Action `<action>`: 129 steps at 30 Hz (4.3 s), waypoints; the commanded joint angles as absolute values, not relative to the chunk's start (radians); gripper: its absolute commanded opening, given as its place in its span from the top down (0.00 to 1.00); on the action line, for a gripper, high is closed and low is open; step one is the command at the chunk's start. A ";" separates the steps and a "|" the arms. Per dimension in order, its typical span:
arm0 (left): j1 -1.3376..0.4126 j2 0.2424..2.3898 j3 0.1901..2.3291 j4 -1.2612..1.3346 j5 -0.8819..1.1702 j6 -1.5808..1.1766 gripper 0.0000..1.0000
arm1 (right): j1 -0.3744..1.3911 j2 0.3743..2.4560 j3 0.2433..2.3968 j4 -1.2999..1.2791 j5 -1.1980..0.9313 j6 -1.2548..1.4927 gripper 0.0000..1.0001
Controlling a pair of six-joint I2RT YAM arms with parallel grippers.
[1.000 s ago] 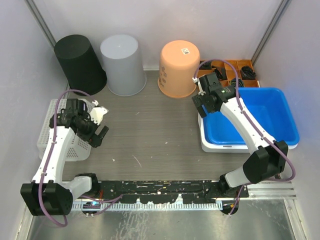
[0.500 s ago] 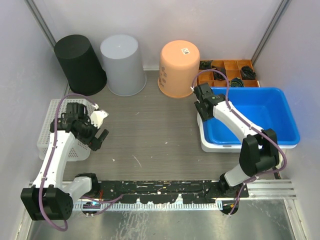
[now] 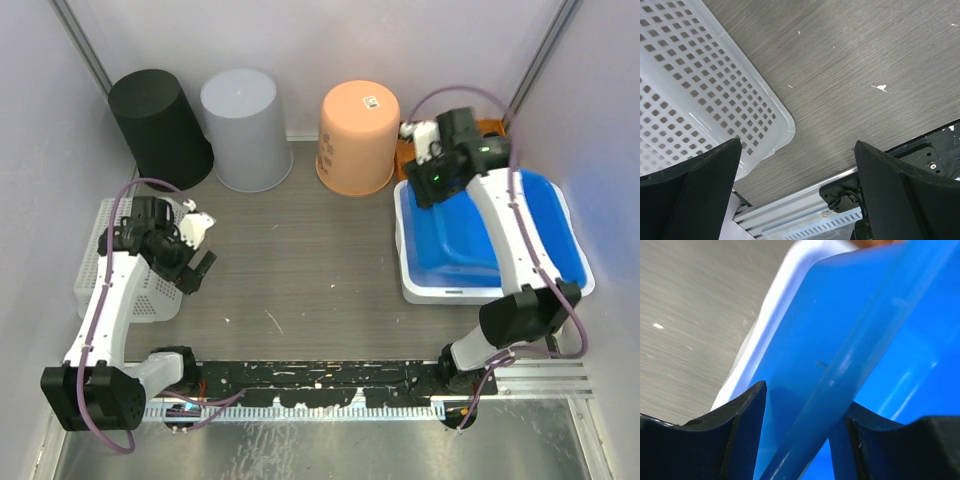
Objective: Turn the large container upside down
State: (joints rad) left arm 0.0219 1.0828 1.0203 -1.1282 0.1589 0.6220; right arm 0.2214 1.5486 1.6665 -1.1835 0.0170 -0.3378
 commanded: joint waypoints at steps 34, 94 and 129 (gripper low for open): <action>0.028 1.105 1.282 -1.214 0.176 0.536 0.02 | 0.043 1.484 1.819 -1.345 -0.201 -0.501 0.99; 0.028 0.973 1.069 -1.174 0.133 0.588 0.02 | 0.113 1.374 1.386 -1.285 -0.006 -0.482 0.99; 0.028 1.018 1.379 -1.133 0.010 0.519 0.69 | 0.115 1.415 2.523 -1.458 -0.693 -0.381 0.99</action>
